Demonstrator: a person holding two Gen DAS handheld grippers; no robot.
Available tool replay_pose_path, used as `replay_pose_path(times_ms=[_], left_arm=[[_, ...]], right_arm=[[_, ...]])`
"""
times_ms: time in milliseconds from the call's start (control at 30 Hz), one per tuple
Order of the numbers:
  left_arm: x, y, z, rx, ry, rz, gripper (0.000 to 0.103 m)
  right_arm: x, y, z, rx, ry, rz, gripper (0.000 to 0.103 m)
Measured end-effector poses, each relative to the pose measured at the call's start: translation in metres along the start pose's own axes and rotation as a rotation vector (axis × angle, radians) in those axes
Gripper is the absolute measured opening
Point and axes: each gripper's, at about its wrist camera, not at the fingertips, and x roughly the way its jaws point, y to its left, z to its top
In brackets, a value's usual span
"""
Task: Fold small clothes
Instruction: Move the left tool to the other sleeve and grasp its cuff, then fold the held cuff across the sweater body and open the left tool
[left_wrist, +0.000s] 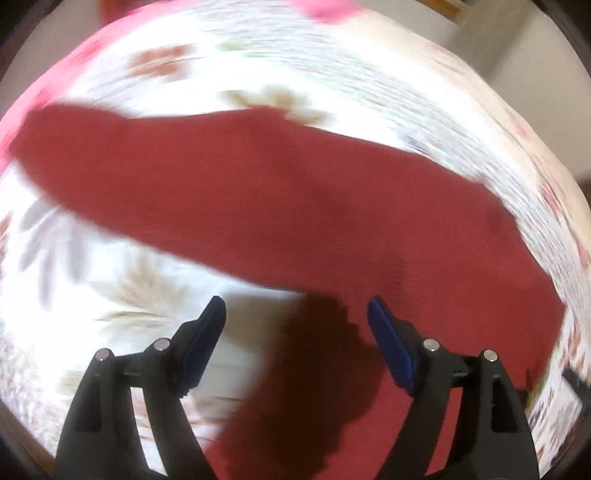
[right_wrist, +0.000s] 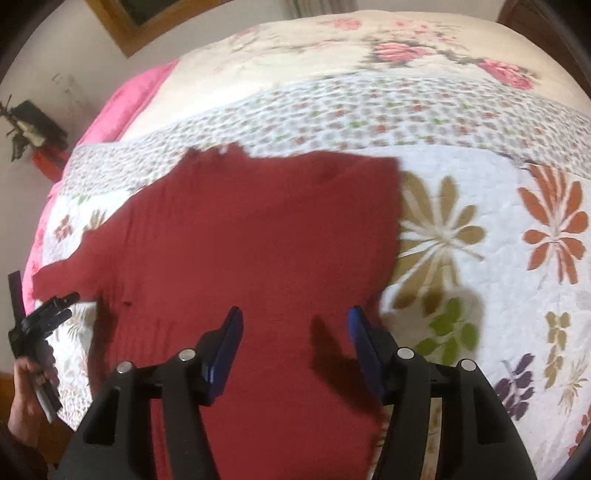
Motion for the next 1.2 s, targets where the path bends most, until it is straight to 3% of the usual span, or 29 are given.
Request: replay_pose_path(times_ms=[100, 267, 367, 600, 767, 833, 867, 900, 967, 1033, 1067, 1200], left_arm=[[-0.003, 0.065, 0.019, -0.114, -0.016, 0.061, 0.079], [-0.011, 0.132, 0.051, -0.157, -0.052, 0.148, 0.079], [-0.016, 0.170, 0.070, -0.198, -0.076, 0.161, 0.079], [0.002, 0.233, 0.107, -0.317, -0.062, 0.062, 0.079], [0.003, 0.256, 0.120, -0.432, -0.074, -0.026, 0.081], [-0.004, 0.258, 0.119, -0.449, -0.098, -0.055, 0.072], [-0.009, 0.257, 0.120, -0.433, -0.112, -0.082, 0.051], [-0.012, 0.259, 0.121, -0.421, -0.113, -0.089, 0.045], [-0.012, 0.256, 0.129, -0.413, -0.115, -0.107, 0.042], [-0.010, 0.255, 0.133, -0.421, -0.110, -0.118, 0.028], [-0.011, 0.257, 0.135, -0.429, -0.114, -0.128, 0.014], [-0.014, 0.232, 0.141, -0.418, -0.180, -0.162, 0.011]], right_arm=[[0.021, 0.026, -0.002, -0.034, 0.043, -0.020, 0.061], [0.047, 0.057, -0.004, -0.077, 0.077, -0.024, 0.061], [0.053, 0.068, -0.005, -0.077, 0.085, -0.027, 0.061], [0.065, 0.081, -0.001, -0.064, 0.094, -0.051, 0.061], [0.068, 0.085, -0.002, -0.054, 0.098, -0.070, 0.061], [0.069, 0.086, -0.003, -0.054, 0.101, -0.075, 0.061], [0.070, 0.087, -0.004, -0.053, 0.103, -0.077, 0.061], [0.071, 0.087, -0.004, -0.051, 0.106, -0.078, 0.061], [0.072, 0.088, -0.003, -0.048, 0.108, -0.077, 0.061], [0.072, 0.089, -0.002, -0.045, 0.104, -0.076, 0.061], [0.072, 0.089, -0.001, -0.044, 0.101, -0.074, 0.061], [0.070, 0.085, 0.002, -0.034, 0.094, -0.071, 0.062]])
